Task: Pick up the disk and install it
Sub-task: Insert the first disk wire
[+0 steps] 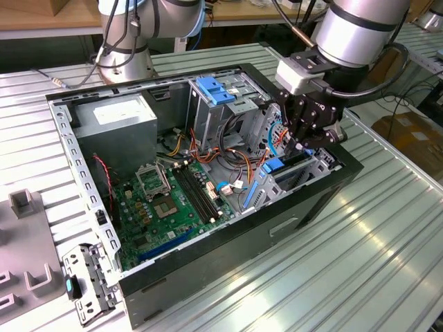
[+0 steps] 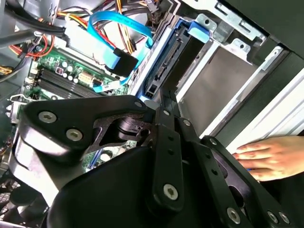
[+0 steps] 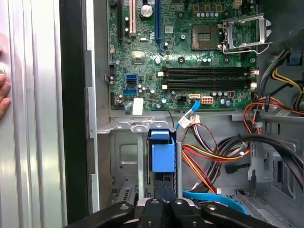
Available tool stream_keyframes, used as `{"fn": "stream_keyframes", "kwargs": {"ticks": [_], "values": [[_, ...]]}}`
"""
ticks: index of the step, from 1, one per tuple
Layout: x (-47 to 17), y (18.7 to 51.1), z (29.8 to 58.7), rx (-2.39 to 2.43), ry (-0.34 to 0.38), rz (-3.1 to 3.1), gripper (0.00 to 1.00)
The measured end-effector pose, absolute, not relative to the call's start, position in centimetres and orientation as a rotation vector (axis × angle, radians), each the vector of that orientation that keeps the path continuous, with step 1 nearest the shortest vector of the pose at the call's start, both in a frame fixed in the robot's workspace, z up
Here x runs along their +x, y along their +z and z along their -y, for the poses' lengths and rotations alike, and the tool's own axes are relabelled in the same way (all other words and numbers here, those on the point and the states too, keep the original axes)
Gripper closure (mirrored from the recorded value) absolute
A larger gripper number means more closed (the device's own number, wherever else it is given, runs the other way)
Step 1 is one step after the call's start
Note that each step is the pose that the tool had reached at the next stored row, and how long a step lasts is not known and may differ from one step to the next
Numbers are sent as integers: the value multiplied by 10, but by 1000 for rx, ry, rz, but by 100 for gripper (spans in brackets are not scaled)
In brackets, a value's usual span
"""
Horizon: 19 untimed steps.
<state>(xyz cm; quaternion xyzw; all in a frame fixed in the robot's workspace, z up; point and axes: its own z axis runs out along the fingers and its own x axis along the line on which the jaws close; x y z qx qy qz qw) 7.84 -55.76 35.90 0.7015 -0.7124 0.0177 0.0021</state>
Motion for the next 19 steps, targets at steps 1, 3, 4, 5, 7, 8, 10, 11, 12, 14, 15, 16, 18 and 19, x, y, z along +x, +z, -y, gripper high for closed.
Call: {"fn": "stream_keyframes", "kwargs": {"ticks": [1,3,4,5,7,8,10,11,12,14,15,16,18,19], "values": [[78,362,558,2228,55,2209,89],[79,362,557,2244,56,2192,89],[79,362,557,2248,58,2187,89],[83,362,557,2256,60,2176,89],[90,362,556,2259,60,2174,89],[94,362,556,2260,60,2173,89],[105,362,555,2261,61,2171,89],[108,362,555,2262,60,2170,89],[111,362,554,2263,60,2170,89],[121,362,551,2269,60,2163,89],[121,362,551,2279,60,2153,89],[121,363,551,2290,60,2141,89],[122,366,551,2316,59,2112,89],[122,369,551,2334,57,2092,89]]}}
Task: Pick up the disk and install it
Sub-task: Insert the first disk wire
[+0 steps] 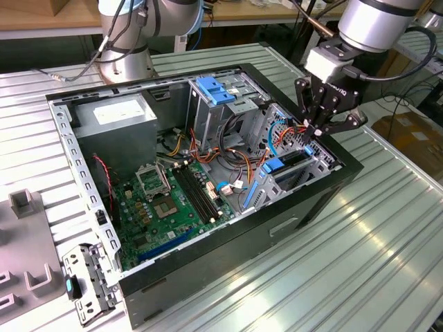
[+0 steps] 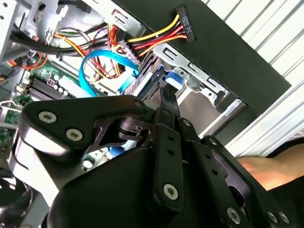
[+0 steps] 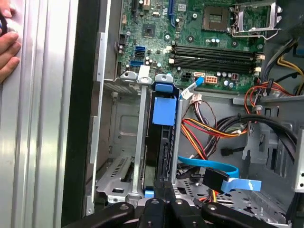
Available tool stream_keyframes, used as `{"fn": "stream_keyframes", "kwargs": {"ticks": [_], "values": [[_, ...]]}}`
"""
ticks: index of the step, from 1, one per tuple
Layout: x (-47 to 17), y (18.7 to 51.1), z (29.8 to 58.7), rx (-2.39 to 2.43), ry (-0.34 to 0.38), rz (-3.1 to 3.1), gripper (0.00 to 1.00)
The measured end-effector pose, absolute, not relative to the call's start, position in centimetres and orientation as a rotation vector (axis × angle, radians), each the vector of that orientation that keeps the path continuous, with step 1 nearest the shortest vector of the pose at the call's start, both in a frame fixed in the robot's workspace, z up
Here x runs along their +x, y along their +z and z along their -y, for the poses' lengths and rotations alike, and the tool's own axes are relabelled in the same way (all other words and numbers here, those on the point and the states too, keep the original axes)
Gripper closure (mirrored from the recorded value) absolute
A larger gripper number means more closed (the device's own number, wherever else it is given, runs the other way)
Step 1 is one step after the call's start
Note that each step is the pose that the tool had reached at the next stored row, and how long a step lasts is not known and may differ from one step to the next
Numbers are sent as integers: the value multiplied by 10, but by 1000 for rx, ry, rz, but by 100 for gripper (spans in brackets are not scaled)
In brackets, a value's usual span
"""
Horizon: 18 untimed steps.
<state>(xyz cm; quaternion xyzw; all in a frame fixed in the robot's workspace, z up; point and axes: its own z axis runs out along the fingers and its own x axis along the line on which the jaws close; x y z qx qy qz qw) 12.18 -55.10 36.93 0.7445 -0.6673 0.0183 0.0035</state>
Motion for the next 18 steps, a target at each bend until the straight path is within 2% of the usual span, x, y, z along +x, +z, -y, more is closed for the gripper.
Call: {"fn": "stream_keyframes", "kwargs": {"ticks": [9,18], "values": [[125,377,550,2509,54,1879,89],[150,377,537,2525,54,1859,89]]}}
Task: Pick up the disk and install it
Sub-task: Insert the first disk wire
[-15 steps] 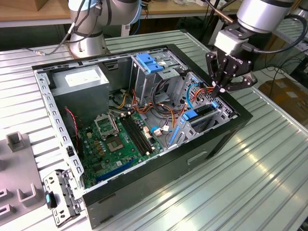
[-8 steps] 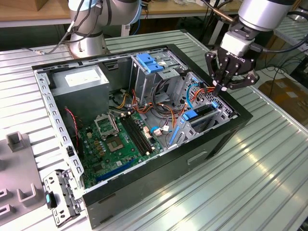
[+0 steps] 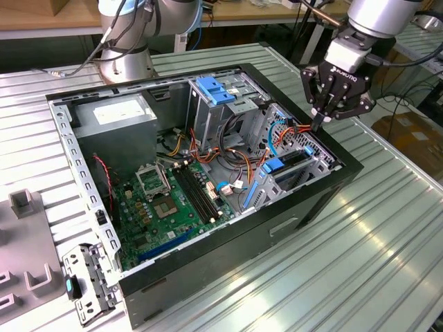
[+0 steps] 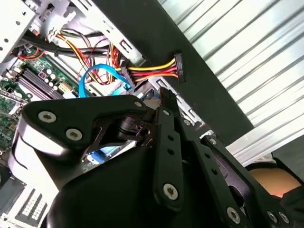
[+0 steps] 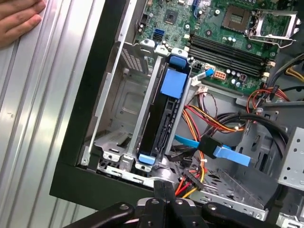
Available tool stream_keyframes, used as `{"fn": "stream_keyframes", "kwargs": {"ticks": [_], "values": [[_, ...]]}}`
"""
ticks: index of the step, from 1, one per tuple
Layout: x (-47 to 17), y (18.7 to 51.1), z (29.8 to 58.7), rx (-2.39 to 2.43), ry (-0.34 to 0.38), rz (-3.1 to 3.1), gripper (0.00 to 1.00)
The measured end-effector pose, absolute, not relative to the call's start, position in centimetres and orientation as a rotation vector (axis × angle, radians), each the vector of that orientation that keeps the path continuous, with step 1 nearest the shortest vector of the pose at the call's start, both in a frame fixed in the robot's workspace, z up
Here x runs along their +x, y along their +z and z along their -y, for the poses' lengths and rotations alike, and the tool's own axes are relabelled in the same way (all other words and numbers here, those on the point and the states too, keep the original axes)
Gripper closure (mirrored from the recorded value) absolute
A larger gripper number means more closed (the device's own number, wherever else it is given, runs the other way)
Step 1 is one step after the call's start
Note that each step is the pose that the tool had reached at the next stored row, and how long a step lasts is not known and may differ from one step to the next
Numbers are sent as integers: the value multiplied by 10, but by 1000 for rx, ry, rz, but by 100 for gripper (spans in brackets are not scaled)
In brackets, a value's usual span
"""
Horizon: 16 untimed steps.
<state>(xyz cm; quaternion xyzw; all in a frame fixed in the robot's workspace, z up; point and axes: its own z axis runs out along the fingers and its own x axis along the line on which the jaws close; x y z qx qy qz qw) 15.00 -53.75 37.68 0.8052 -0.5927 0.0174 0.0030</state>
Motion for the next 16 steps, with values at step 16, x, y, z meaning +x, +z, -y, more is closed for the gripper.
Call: {"fn": "stream_keyframes", "kwargs": {"ticks": [16], "values": [[169,377,535,2755,54,1506,89]]}}
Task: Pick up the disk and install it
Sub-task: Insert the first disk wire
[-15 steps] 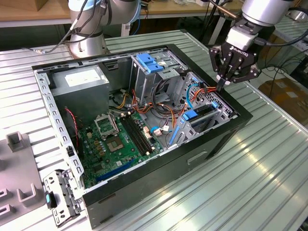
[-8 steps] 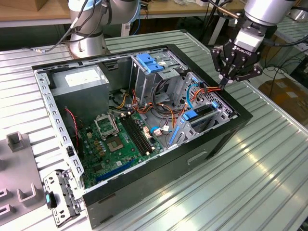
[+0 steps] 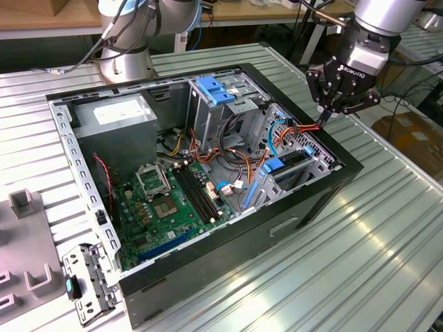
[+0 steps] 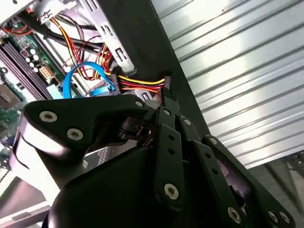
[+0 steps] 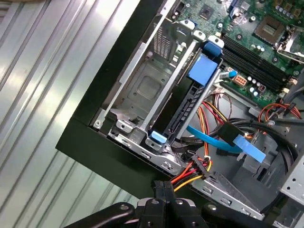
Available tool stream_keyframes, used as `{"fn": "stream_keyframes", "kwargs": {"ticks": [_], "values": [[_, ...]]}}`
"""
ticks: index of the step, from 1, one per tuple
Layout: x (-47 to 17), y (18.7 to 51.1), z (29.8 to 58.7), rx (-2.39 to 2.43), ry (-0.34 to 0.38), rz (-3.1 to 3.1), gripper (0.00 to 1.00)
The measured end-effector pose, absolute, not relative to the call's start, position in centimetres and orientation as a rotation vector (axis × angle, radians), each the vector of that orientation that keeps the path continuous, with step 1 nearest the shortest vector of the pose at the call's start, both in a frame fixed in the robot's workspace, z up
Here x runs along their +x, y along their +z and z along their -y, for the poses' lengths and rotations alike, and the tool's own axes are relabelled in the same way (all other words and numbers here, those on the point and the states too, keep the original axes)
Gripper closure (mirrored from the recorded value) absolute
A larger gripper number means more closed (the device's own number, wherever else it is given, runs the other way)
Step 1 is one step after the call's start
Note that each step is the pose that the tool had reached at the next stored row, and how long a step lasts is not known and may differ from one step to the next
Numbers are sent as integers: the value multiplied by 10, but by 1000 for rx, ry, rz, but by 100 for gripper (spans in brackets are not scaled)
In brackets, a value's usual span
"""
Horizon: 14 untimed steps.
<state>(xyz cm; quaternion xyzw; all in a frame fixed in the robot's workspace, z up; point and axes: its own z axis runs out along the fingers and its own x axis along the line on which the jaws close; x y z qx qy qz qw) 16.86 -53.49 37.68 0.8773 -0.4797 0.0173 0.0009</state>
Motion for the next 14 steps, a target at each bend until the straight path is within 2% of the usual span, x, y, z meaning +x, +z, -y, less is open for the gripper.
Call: {"fn": "stream_keyframes", "kwargs": {"ticks": [7,9,14], "values": [[170,376,535,2930,55,1138,89],[171,376,535,2956,59,1052,76],[171,374,535,2975,66,956,76]]}}
